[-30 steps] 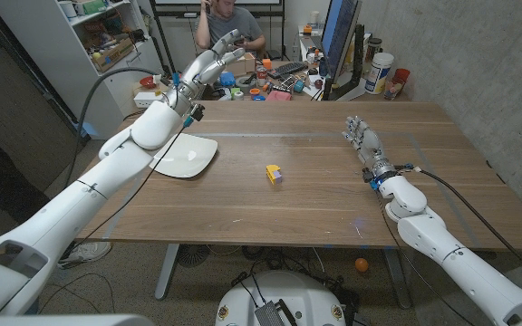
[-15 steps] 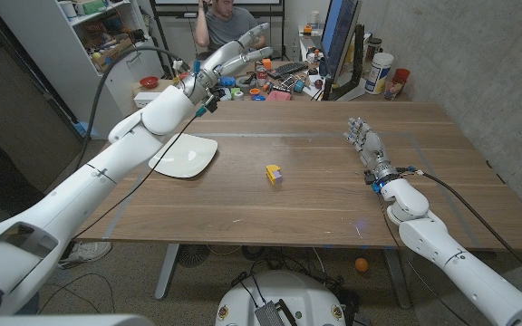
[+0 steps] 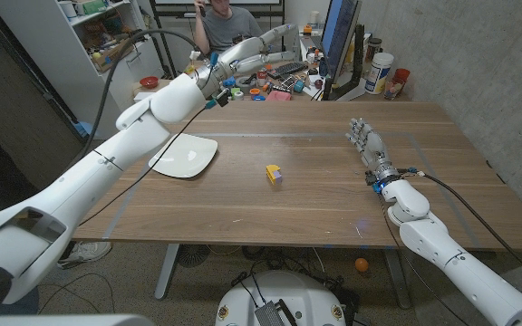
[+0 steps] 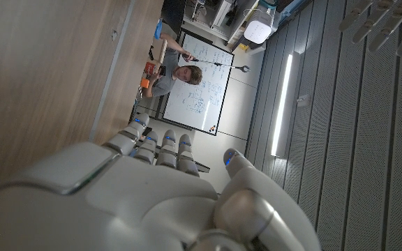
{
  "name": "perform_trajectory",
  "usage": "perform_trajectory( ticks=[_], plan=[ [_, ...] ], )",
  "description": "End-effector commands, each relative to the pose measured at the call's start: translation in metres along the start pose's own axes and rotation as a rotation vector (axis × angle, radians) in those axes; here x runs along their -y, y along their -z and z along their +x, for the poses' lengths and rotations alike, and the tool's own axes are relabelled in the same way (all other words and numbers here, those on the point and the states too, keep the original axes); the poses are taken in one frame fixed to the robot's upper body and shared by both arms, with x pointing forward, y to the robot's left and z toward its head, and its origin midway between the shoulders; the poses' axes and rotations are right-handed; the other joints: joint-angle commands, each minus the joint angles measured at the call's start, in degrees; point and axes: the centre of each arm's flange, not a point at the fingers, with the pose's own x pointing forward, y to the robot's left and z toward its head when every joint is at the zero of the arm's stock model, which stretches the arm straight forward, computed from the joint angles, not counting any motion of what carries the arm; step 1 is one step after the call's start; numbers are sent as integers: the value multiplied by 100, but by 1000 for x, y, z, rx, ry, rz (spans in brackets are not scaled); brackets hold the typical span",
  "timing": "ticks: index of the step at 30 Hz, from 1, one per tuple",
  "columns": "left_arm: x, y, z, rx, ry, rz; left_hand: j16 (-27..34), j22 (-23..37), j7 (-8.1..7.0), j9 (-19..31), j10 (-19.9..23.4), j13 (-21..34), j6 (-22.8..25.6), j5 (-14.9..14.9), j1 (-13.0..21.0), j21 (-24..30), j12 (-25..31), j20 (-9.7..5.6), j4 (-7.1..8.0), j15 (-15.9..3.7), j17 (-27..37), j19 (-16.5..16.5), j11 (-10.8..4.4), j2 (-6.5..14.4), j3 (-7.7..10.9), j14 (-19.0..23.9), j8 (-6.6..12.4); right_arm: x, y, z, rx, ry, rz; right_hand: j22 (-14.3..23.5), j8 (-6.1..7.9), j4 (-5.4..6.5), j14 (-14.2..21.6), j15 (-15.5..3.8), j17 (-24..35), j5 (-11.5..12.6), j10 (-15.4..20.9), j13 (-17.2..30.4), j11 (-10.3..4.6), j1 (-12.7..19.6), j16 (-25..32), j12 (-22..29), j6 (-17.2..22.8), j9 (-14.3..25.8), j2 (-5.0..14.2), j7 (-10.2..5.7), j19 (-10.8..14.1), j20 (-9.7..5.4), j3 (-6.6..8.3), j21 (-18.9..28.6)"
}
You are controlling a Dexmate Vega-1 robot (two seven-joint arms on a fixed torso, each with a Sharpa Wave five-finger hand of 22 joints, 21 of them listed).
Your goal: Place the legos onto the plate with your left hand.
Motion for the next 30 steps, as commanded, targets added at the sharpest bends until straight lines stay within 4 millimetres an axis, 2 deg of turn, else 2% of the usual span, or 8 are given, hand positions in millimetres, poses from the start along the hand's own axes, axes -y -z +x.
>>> perform_trajectory(
  ticks=[1, 6, 9, 14, 17, 19, 23, 30],
  plan=[
    [7, -24, 19, 71, 107, 105, 12, 33, -118, 17, 13, 9, 22, 41, 25, -15, 65, 7, -69, -14, 15, 73, -35, -118, -13, 62, 42, 4, 3, 3, 1, 5, 7, 24, 22, -24, 5, 9, 8, 41, 46, 17, -2, -8, -3, -5, 55, 8, 76, 12, 22, 28, 16, 42],
    [10, -34, 24, 95, 148, 155, 16, 35, -158, 17, 34, 9, 49, 56, 53, -15, 72, 4, -95, -37, 15, 118, -66, -151, -29, 83, 47, 7, 4, 2, 2, 9, 10, 24, 19, -24, 5, 4, 8, 42, 47, 17, -12, -10, -4, -7, 53, 8, 75, 14, 20, 23, 15, 41],
    [12, -40, 26, 111, 164, 194, 25, 39, -188, 21, 133, 10, 204, 97, 142, -26, 105, 6, -165, -47, 14, 209, -129, -228, -65, 136, 92, 8, 5, 2, 4, 13, 12, 24, 19, -25, 9, 16, 7, 42, 47, 17, -9, -11, -3, -10, 56, 9, 74, 20, 24, 35, 14, 43],
    [16, -49, 26, 124, 199, 261, 32, 40, -238, 22, 218, 12, 294, 127, 211, -37, 130, 7, -209, -38, 13, 266, -91, -269, -85, 182, 107, 10, 5, 2, 6, 16, 13, 24, 18, -25, 9, 9, 7, 43, 48, 18, -12, -13, -4, -12, 56, 9, 74, 17, 21, 32, 14, 42],
    [18, -52, 27, 119, 239, 308, 12, 39, -261, 15, 67, 5, 24, 181, 349, -69, 57, 11, -271, -50, 11, 361, -189, -308, -115, 192, -18, 10, 5, 2, 7, 17, 14, 24, 17, -26, 10, 10, 7, 44, 52, 18, -15, -14, -4, -11, 55, 9, 74, 14, 22, 33, 14, 42],
    [20, -53, 27, 112, 257, 340, -5, 38, -270, 13, -2, 3, -17, 195, 386, -82, 28, 11, -283, -41, 9, 383, -248, -314, -124, 162, -31, 11, 5, 3, 7, 16, 13, 24, 19, -26, 12, 12, 7, 44, 51, 18, -16, -14, -4, -13, 62, 9, 74, 12, 21, 34, 14, 42],
    [23, -52, 26, 91, 281, 365, 7, 36, -271, 13, 27, 1, -35, 209, 427, -91, 39, 7, -295, -82, 8, 416, -222, -317, -132, 204, -30, 10, 5, 4, 7, 14, 12, 24, 18, -26, 10, 3, 7, 44, 51, 18, -27, -17, -5, -14, 63, 9, 73, 6, 18, 25, 13, 41],
    [31, -45, 22, 32, 322, 409, 71, 43, -264, 15, 363, 3, 120, 266, 585, -50, 144, -3, -314, -217, 7, 814, -237, -345, -205, 511, 28, 10, 5, 6, 2, 10, 12, 24, 17, -25, 13, 0, 7, 45, 56, 18, -22, -19, -4, -13, 62, 9, 74, 8, 16, 25, 12, 40]
  ],
)
